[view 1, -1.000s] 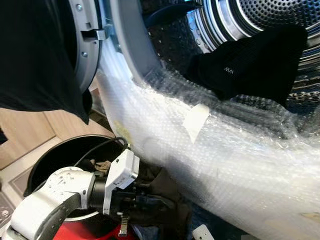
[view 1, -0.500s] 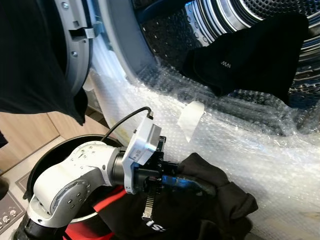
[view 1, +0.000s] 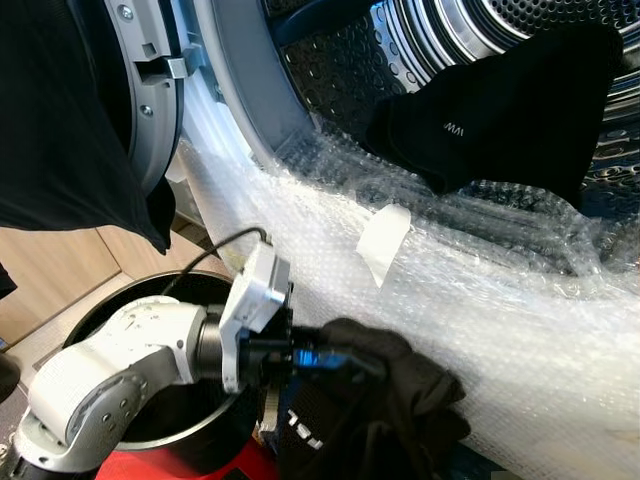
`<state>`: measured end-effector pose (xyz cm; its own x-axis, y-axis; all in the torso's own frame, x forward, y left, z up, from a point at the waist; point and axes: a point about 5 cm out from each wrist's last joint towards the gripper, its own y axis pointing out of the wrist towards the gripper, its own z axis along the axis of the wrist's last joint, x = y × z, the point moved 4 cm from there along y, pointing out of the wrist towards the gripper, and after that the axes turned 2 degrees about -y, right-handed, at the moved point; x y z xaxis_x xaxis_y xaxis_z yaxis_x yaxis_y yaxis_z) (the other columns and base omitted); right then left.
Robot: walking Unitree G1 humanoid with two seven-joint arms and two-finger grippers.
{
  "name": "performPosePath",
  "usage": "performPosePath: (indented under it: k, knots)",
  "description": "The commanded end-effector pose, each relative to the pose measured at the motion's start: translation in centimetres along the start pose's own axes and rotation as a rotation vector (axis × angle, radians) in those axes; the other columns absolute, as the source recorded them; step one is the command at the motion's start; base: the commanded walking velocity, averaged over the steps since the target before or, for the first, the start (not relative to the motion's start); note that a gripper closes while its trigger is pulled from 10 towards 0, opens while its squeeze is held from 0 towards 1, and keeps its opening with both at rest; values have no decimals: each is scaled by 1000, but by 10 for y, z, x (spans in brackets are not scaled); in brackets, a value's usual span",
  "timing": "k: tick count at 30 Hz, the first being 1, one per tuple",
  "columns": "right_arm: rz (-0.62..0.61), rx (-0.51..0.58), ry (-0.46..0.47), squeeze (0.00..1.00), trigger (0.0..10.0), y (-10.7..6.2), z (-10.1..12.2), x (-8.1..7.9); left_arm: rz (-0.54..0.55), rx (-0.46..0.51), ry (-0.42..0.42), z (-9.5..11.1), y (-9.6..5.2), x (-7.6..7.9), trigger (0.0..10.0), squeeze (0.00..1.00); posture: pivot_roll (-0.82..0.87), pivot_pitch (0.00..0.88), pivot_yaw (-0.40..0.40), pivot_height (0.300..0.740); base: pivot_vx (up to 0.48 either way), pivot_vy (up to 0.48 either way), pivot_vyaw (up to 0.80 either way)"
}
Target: Clothes washing
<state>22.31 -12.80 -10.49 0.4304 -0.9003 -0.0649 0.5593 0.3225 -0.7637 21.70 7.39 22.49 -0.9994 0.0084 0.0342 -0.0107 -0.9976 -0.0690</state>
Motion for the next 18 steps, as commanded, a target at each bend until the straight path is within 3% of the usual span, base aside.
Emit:
performPosePath:
  k: [1,3,7,8,14,18]
  knots:
    - [-40,6,2,0,10000,-4,-2,13,18,-69,26,-7,-7,2,0,0,136,75,26,740,0,0,0]
    - [23,-8,-59,0,10000,-9,-12,12,36,-148,-8,-22,-18,9,0,0,145,74,21,740,0,0,0]
    - [93,-23,-90,0,10000,-17,-25,13,78,-199,-40,-35,-29,11,0,0,147,68,12,740,0,0,0]
    - [157,-46,-103,0,10000,-24,-38,13,107,-227,-56,-44,-36,9,0,0,144,66,7,740,0,0,0]
    - [347,-102,-137,0,10000,-41,-64,1,135,-249,-55,-51,-36,3,0,0,137,58,-2,740,0,0,0]
    - [435,-103,-137,0,10000,-50,-72,-2,115,-262,-64,-54,-38,8,0,0,120,55,1,740,0,0,0]
